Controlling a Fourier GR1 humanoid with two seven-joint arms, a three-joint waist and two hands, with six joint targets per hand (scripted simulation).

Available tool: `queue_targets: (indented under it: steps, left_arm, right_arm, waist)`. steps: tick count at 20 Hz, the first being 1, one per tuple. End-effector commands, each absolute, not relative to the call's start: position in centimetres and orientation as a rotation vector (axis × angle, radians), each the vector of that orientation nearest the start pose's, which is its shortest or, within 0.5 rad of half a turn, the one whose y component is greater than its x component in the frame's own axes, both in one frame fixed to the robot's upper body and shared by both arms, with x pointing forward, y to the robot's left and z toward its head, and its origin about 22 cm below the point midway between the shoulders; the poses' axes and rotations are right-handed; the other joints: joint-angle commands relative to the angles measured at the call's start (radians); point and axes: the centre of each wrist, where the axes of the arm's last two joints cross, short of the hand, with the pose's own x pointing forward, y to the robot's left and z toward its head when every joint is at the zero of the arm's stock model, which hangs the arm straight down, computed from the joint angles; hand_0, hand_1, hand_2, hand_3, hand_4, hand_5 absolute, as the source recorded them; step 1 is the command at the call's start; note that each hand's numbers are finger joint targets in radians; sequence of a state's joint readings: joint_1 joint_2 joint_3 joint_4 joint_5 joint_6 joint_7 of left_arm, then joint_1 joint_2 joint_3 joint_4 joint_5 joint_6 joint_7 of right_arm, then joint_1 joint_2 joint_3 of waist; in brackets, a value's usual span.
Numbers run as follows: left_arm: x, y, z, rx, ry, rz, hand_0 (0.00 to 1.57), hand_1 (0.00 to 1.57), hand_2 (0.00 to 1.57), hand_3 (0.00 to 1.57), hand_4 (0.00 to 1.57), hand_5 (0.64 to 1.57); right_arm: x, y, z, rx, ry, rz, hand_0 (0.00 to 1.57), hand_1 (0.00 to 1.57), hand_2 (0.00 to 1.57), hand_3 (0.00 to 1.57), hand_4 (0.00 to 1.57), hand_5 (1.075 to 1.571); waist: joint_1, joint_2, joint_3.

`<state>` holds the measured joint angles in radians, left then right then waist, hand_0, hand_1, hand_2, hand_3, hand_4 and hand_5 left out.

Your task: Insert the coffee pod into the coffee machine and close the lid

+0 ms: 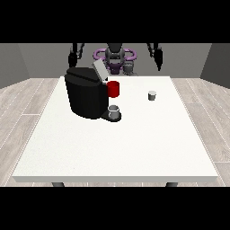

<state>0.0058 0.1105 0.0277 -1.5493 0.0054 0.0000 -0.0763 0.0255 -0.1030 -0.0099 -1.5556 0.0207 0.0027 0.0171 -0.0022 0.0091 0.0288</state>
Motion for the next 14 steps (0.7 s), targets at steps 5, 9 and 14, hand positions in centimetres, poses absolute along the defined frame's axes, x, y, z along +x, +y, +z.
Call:
queue_targets:
  steps: [5,9,14]
  left_arm:
    - [21.9,29.1,-1.8,-0.018,-1.699,-0.106,0.0,0.0,0.0,0.0,0.31,1.571]
    - [24.1,30.7,1.8,0.082,-1.689,-0.246,0.0,0.0,0.0,0.0,0.21,1.571]
    - [26.8,34.4,3.6,0.253,-1.647,-0.295,0.0,0.0,0.0,0.0,0.0,1.571]
  right_arm:
    - [23.3,-26.3,-1.1,-0.074,-1.504,0.036,0.0,0.0,0.0,0.0,0.13,1.571]
    - [23.6,-24.5,-1.4,-0.17,-1.626,-0.127,0.0,0.0,0.0,0.0,0.09,1.571]
    - [24.4,-24.7,0.0,-0.103,-1.685,-0.079,0.0,0.0,0.0,0.0,0.27,1.571]
  waist:
    - [0.023,-0.036,-0.0293]
    - [-0.012,-0.04,-0.0286]
    - [-0.091,0.038,-0.029]
